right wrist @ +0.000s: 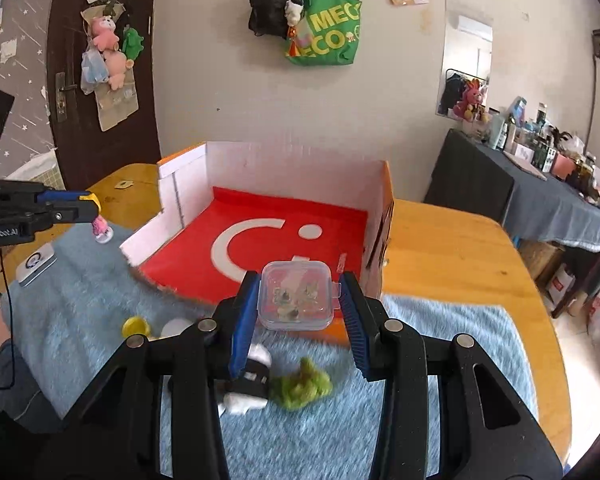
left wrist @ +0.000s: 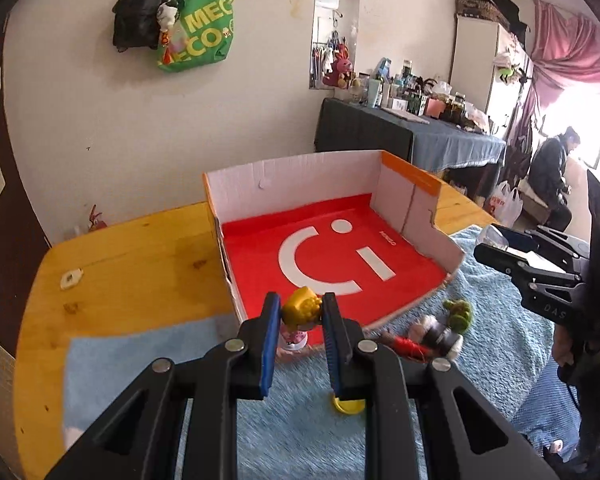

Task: Organize objects
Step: 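Carry the doll and clear box into the orange box with both grippers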

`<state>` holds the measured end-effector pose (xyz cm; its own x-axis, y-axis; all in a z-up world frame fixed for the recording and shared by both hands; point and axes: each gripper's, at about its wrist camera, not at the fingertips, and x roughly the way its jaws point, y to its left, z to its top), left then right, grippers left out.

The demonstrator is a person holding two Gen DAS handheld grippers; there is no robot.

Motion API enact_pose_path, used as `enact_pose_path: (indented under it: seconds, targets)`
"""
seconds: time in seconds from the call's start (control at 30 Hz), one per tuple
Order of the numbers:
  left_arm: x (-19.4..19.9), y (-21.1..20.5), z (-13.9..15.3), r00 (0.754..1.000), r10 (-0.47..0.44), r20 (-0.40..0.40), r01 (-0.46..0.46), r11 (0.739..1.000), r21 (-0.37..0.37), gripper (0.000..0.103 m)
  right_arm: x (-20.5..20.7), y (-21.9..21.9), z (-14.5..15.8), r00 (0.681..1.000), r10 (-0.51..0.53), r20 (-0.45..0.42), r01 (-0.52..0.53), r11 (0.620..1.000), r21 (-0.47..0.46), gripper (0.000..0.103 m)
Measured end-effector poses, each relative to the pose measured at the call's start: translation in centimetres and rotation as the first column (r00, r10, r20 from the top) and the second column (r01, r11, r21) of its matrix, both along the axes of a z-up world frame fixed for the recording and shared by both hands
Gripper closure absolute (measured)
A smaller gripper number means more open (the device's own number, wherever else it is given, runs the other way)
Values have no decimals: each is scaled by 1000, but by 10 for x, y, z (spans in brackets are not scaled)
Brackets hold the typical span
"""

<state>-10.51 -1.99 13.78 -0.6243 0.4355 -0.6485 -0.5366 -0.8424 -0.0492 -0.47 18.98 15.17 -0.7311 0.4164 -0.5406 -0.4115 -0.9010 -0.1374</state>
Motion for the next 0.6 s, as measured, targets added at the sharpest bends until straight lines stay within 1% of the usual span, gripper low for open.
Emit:
enact_pose_path:
  seconds: [0.07,0.13,0.17,0.27,0.33,0.47,0.53,0.6]
  targets:
    - [-10,3,3,1000,-5,14,6,1000,-19,81,-9,8,0,1000,-2,15,2,1000,-19,64]
    - [-20,6,3,998,-26,49,28,999,-30,81,-19,16,-4,999,5,40,-3,999,-47,64]
    - [-28,8,2,996,-32,80,35,999,-41,81,-22,19,-6,999,4,51,-2,999,-50,64]
    - [-44,16,-3,992,-44,122,54,995,-86,81,-33,28,-15,995,-13,96,18,998,-52,64]
    - [-52,22,-8,987,-55,153,72,991,-110,81,-36,32,-18,994,-15,112,21,998,-53,64]
    - [-74,32,-25,959,-75,275,111,987,-118,81,-42,42,-23,990,-16,138,27,997,-77,64]
    - [-80,37,-32,950,-75,304,120,984,-132,81,-45,46,-23,989,-15,146,29,995,-92,64]
    - [-85,40,-38,934,-83,348,135,982,-130,81,-47,50,-23,988,-16,156,32,994,-100,64]
